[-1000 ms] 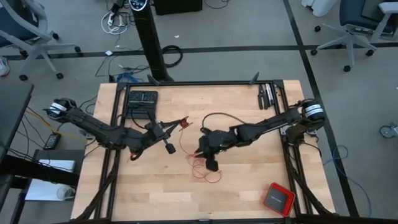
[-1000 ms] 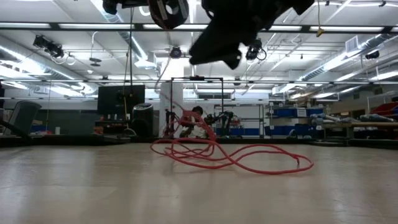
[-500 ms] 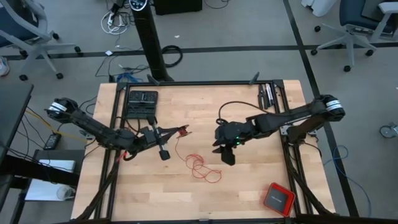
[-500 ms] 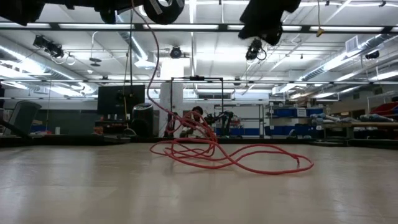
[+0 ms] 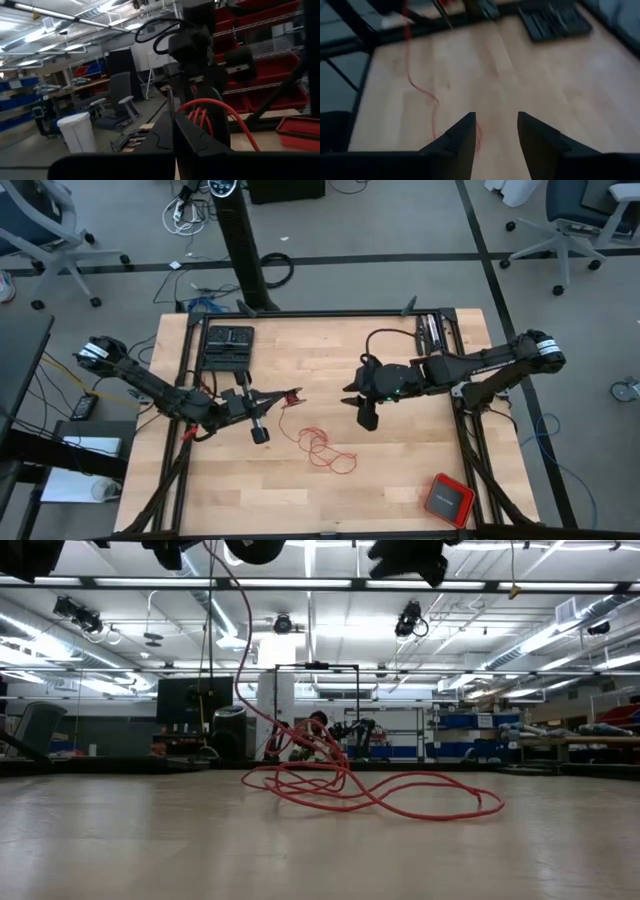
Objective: Coil cords
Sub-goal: Uncoil the red wire from the spool
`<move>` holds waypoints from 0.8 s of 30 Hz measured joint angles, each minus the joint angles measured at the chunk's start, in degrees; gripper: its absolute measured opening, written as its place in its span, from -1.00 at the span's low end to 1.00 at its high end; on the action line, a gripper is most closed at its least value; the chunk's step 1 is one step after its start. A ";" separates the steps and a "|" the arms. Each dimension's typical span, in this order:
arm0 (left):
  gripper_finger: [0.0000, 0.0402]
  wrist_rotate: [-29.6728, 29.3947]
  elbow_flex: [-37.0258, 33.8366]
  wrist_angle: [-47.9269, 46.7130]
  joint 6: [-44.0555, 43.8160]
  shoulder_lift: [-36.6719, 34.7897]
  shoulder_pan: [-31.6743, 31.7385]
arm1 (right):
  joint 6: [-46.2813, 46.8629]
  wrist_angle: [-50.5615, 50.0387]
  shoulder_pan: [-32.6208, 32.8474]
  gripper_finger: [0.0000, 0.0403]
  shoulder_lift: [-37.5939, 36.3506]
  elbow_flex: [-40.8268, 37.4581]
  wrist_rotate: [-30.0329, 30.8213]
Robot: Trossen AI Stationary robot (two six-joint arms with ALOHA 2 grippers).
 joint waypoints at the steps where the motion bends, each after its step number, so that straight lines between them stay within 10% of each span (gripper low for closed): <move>1: -1.00 1.05 0.00 -0.16 0.12 0.00 0.00 | -2.27 2.58 0.05 -0.29 0.31 -0.06 -0.18; 24: -1.00 10.45 0.02 -1.69 1.67 0.00 0.22 | -20.90 33.83 0.26 -0.34 11.30 -1.33 0.12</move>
